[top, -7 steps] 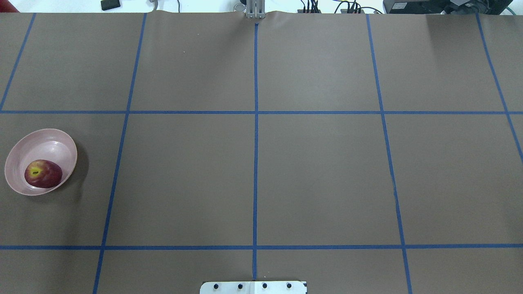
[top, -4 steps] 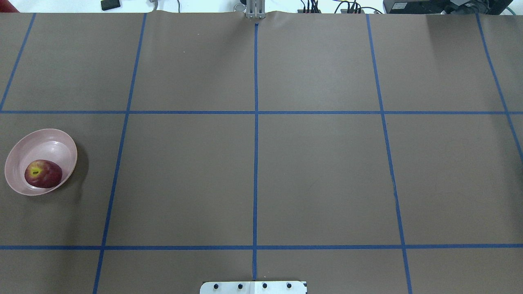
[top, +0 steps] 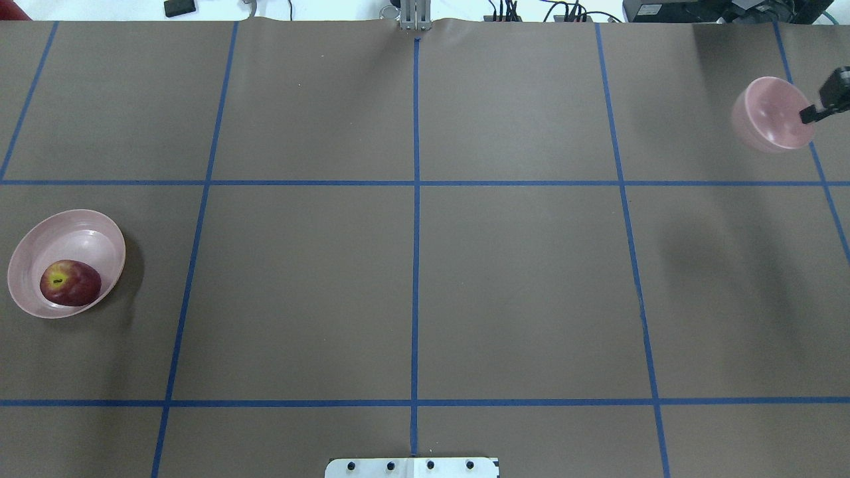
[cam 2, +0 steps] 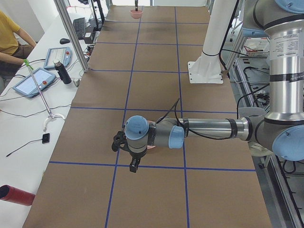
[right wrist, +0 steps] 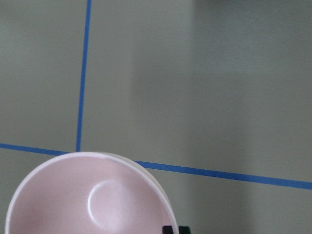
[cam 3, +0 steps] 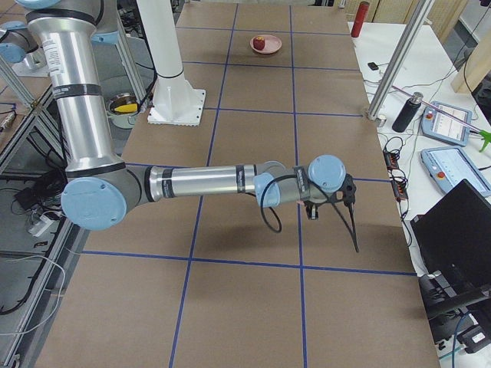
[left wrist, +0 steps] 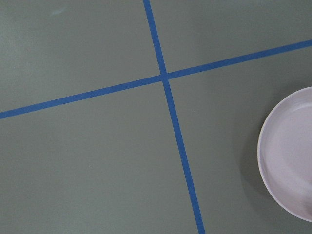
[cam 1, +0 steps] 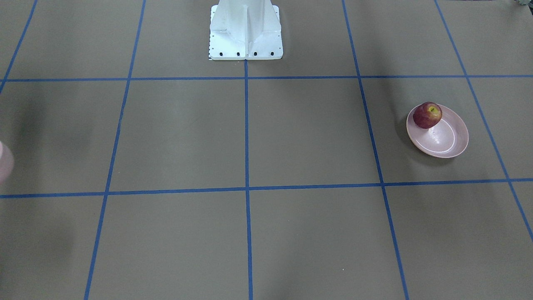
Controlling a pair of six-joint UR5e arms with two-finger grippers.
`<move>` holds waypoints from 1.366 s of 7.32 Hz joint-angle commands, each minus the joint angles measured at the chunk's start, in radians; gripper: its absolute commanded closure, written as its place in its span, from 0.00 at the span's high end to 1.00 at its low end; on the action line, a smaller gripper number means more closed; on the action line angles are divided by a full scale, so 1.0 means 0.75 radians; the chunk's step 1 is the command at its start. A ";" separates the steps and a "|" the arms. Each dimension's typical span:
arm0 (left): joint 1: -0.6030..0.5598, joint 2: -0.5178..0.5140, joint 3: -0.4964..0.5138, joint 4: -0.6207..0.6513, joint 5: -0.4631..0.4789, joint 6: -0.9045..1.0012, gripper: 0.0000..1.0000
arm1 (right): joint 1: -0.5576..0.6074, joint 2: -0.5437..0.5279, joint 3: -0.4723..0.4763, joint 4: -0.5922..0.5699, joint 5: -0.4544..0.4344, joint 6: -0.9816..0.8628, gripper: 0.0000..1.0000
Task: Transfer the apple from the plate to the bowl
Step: 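Carry the small pink bowl with the right gripper to the table centre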
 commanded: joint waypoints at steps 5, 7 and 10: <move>0.001 -0.001 0.008 0.002 0.000 0.000 0.98 | -0.854 0.565 -0.018 0.011 -0.658 1.249 0.00; 0.001 0.001 0.012 0.004 0.000 0.000 0.98 | -0.924 0.600 -0.142 0.179 -0.714 1.283 0.00; 0.001 0.001 0.012 0.002 0.000 0.000 0.98 | -0.945 0.604 -0.186 0.223 -0.741 1.297 0.00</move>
